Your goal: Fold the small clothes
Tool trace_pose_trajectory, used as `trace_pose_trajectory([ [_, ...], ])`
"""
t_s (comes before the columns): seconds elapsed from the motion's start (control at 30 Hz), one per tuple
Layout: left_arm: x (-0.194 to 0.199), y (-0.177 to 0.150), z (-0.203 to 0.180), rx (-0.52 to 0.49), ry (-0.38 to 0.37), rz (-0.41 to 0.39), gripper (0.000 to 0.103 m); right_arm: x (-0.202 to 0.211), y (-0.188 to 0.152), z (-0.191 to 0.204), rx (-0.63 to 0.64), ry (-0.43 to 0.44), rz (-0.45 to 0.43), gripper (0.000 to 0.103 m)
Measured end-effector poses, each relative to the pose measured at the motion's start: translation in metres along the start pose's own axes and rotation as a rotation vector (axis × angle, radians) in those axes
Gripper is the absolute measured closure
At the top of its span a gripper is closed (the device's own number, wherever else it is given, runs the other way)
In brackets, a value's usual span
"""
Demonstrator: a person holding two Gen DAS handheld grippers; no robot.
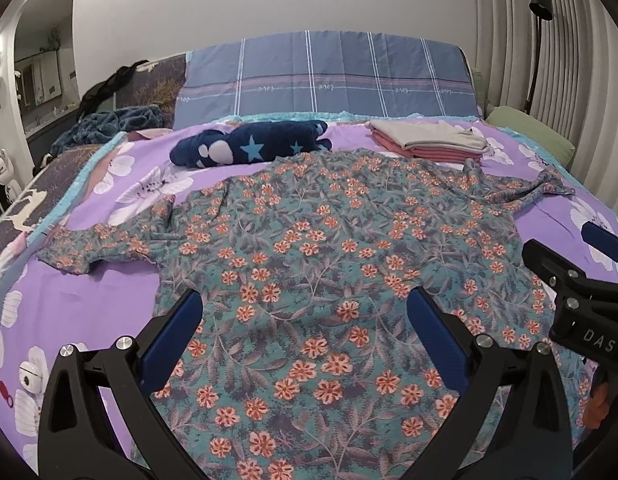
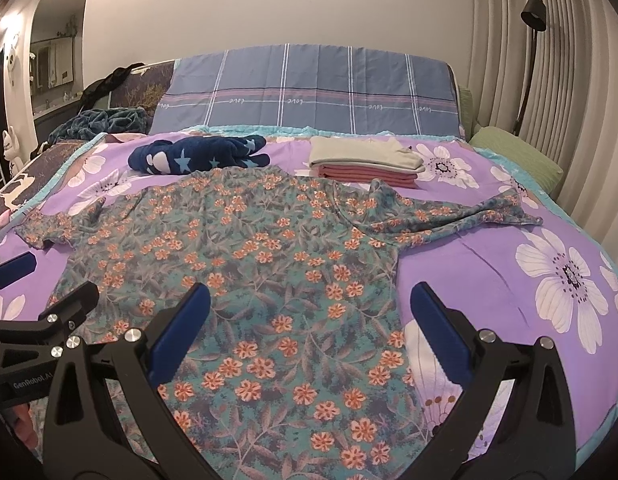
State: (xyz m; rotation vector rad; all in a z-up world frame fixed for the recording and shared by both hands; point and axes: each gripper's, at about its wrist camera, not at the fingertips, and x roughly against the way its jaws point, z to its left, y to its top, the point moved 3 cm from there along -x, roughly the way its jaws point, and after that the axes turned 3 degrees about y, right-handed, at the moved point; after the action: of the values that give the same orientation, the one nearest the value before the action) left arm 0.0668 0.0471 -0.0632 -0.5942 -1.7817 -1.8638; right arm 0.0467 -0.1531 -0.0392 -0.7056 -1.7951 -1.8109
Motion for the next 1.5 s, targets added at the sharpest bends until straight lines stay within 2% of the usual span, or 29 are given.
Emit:
trace_pose_trajectory([
  [0.07, -0.007, -0.002, 0.005, 0.007, -0.039, 0.010, 0.001, -0.006, 0.000, 0.001, 0.012, -0.008, 0.010, 0.002],
  [0.17, -0.020, -0.006, 0.021, 0.048, -0.145, 0.042, 0.001, -0.016, 0.000, 0.001, 0.045, -0.024, 0.028, 0.002],
  [0.27, -0.034, -0.008, 0.050, 0.117, -0.217, 0.074, 0.014, -0.027, 0.002, -0.001, 0.088, -0.045, 0.042, 0.002],
  [0.3, -0.040, -0.008, 0.065, 0.151, -0.220, 0.087, 0.019, -0.030, 0.003, -0.001, 0.102, -0.053, 0.046, 0.002],
  [0.37, -0.049, -0.008, 0.094, 0.206, -0.197, 0.094, 0.027, -0.037, 0.005, -0.004, 0.121, -0.059, 0.056, 0.002],
  [0.43, -0.060, -0.009, 0.137, 0.275, -0.130, 0.100, 0.035, -0.044, 0.007, -0.008, 0.125, -0.055, 0.074, 0.002],
  [0.47, -0.067, -0.009, 0.161, 0.317, -0.098, 0.103, 0.036, -0.049, 0.009, -0.010, 0.123, -0.051, 0.086, 0.002],
  [0.53, -0.081, -0.012, 0.217, 0.439, -0.032, 0.117, 0.043, -0.058, 0.012, -0.013, 0.121, -0.049, 0.105, 0.002],
  [0.6, -0.098, -0.017, 0.280, 0.598, 0.010, 0.137, 0.046, -0.068, 0.014, -0.014, 0.125, -0.041, 0.122, 0.002],
  [0.7, -0.122, -0.024, 0.348, 0.765, 0.047, 0.163, 0.047, -0.084, 0.022, -0.012, 0.092, 0.037, 0.115, 0.002],
  [0.87, -0.152, -0.025, 0.417, 0.856, 0.140, 0.169, 0.047, -0.110, 0.032, -0.007, 0.017, 0.103, 0.126, 0.002],
  [1.0, -0.174, -0.025, 0.458, 0.929, 0.236, 0.177, 0.052, -0.129, 0.035, -0.001, -0.009, 0.108, 0.148, 0.002],
  [1.1, -0.182, -0.018, 0.472, 0.933, 0.286, 0.159, 0.054, -0.142, 0.036, 0.000, -0.021, 0.110, 0.160, 0.002],
  [1.17, -0.188, -0.013, 0.473, 0.888, 0.347, 0.169, 0.074, -0.147, 0.036, 0.002, -0.026, 0.116, 0.167, 0.002],
  [1.2, -0.191, -0.011, 0.474, 0.881, 0.354, 0.170, 0.099, -0.149, 0.035, 0.001, -0.027, 0.117, 0.169, 0.002],
  [1.27, -0.187, -0.010, 0.472, 0.902, 0.329, 0.139, 0.100, -0.152, 0.035, 0.003, -0.020, 0.118, 0.175, 0.002],
  [1.33, -0.178, 0.003, 0.458, 0.886, 0.265, 0.082, 0.100, -0.152, 0.035, 0.002, -0.017, 0.122, 0.178, 0.002],
  [1.4, -0.171, 0.027, 0.432, 0.811, 0.207, 0.055, 0.100, -0.149, 0.036, 0.000, -0.016, 0.123, 0.170, 0.002],
  [1.5, -0.150, 0.081, 0.357, 0.616, 0.068, 0.005, 0.100, -0.143, 0.037, -0.006, -0.022, 0.124, 0.149, 0.002],
])
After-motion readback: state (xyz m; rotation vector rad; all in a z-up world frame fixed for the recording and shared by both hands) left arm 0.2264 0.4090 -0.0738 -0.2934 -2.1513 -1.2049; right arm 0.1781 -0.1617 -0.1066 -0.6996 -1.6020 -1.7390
